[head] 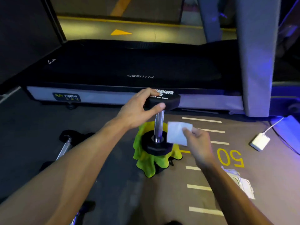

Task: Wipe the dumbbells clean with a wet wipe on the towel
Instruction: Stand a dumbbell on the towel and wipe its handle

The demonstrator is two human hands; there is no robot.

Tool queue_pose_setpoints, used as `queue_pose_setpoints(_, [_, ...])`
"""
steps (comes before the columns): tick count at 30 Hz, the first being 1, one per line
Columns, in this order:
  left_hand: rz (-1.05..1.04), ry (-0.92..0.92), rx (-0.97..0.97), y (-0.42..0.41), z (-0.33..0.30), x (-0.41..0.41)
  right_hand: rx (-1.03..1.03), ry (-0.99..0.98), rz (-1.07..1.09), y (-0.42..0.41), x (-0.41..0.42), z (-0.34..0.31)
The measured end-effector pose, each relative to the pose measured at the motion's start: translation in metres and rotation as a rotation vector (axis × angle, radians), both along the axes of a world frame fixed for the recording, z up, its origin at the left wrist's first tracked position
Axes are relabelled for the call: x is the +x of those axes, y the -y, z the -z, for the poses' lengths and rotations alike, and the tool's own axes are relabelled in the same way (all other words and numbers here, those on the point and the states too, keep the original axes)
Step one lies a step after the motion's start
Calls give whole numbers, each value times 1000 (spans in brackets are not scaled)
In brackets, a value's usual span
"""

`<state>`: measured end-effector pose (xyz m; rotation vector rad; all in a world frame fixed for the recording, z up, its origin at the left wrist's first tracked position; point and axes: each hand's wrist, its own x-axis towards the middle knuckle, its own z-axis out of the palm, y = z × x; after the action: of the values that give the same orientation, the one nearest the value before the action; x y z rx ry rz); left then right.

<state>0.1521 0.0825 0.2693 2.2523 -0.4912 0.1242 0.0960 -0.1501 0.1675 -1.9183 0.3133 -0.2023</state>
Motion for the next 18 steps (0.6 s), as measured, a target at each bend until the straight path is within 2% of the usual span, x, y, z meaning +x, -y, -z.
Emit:
queue_pose_setpoints(2, [-1,-14,-17,2,2,1,-38,55,131,5,3,1])
queue_pose_setpoints(4, [-7,-27,-28,3,2,2,-108,58,110,-3,4,-1])
queue_pose_setpoints(8, [-43,-32,-47,4,6,9,-145,21,-167,-37,1,5])
queue_pose_setpoints(12, [-106,-50,-72,1,9,16,-337,166,-370,-42,-4,11])
queue_pose_setpoints(16, [-114,-79,-110,0,9,19,-704,187,-567,-44,11,4])
queue_pose_setpoints(18, [-96,-82,-104,1,9,20,-866,173,-580,-61,18,-1])
